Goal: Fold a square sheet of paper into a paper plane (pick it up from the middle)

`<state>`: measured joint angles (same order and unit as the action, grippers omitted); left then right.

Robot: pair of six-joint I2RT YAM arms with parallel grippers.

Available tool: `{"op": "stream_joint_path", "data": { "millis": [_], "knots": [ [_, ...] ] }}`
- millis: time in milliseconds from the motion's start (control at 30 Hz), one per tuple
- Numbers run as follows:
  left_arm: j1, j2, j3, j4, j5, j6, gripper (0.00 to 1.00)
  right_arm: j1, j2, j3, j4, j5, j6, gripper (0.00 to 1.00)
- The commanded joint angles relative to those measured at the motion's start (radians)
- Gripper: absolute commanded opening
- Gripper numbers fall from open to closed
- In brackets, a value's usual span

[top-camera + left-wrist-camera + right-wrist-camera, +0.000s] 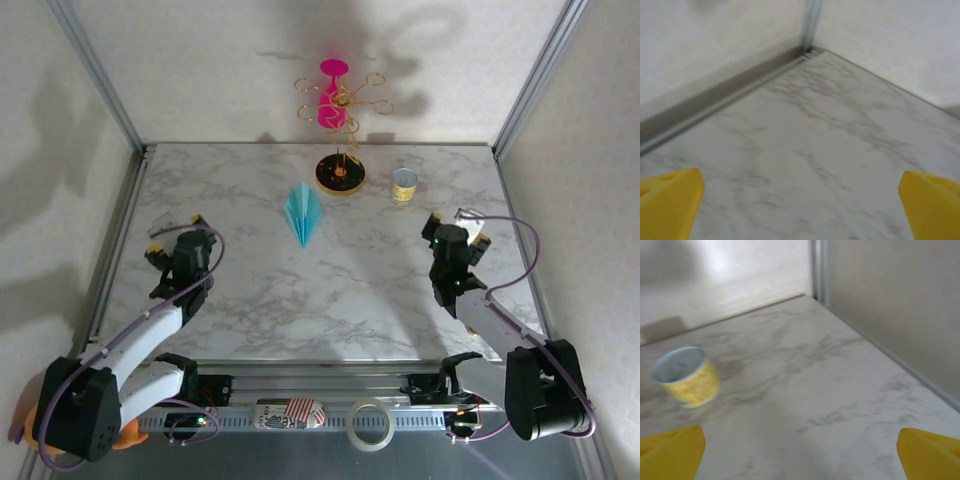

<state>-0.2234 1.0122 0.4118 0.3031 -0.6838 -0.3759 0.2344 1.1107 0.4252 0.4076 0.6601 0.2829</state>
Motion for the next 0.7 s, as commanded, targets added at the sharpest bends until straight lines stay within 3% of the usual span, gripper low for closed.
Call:
{"op": "stream_joint_path", "data": {
  "millis": [0, 100, 433, 667],
  "knots": [
    [0.054, -0.032, -0.078, 0.252, -0.032, 0.090, 1.00, -0.052, -0.022, -0.101, 0.246, 0.020, -0.076, 0.99],
    [0.097, 0.006, -0.136, 0.347, 0.041, 0.088, 1.00, -0.093, 0.002, -0.205, 0.403, -0.044, -0.139, 0.99],
    [0.162, 0.184, -0.321, 0.920, 0.367, 0.230, 1.00, -0.186, 0.142, -0.302, 0.743, -0.358, -0.212, 0.99],
    [0.188, 0.342, -0.321, 1.082, 0.528, 0.266, 1.00, -0.209, 0.292, -0.271, 0.882, -0.525, -0.247, 0.99]
  ]
}}
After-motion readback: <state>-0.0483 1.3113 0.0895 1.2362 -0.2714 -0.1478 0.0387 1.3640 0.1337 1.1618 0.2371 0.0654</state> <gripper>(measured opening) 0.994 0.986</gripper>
